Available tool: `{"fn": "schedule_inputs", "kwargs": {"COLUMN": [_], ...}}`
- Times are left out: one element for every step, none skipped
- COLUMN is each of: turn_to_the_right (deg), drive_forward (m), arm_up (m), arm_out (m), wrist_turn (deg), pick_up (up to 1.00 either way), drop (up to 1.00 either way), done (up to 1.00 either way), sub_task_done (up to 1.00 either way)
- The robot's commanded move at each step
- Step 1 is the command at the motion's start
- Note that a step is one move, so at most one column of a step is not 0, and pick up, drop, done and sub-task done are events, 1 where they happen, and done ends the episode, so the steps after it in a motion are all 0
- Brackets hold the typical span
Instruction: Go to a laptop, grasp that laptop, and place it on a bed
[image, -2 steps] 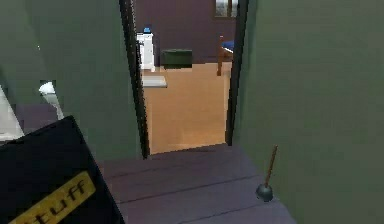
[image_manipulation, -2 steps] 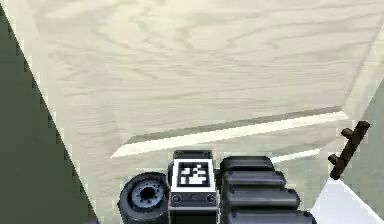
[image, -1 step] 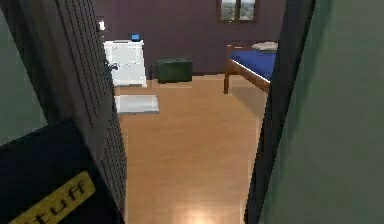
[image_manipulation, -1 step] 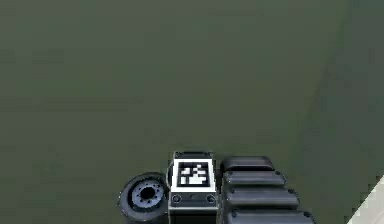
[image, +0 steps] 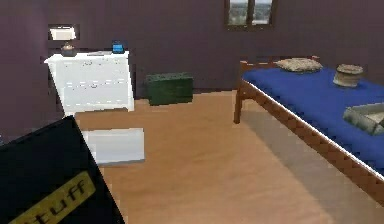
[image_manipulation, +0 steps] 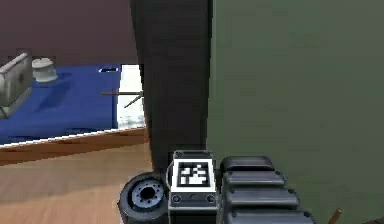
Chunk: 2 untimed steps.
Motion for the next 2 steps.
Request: {"fn": "schedule_inputs", "kwargs": {"turn_to_the_right": [18.0, 0.0], "drive_forward": [0.00, 1.00], "arm_up": [0.00, 0.00], "arm_out": [0.00, 0.00], "wrist_turn": [0.0, 0.0], "pick_up": [0.00, 0.00], "drop": [0.00, 0.00], "done": [0.00, 0.00], "sub_task_done": [0.00, 0.00]}}
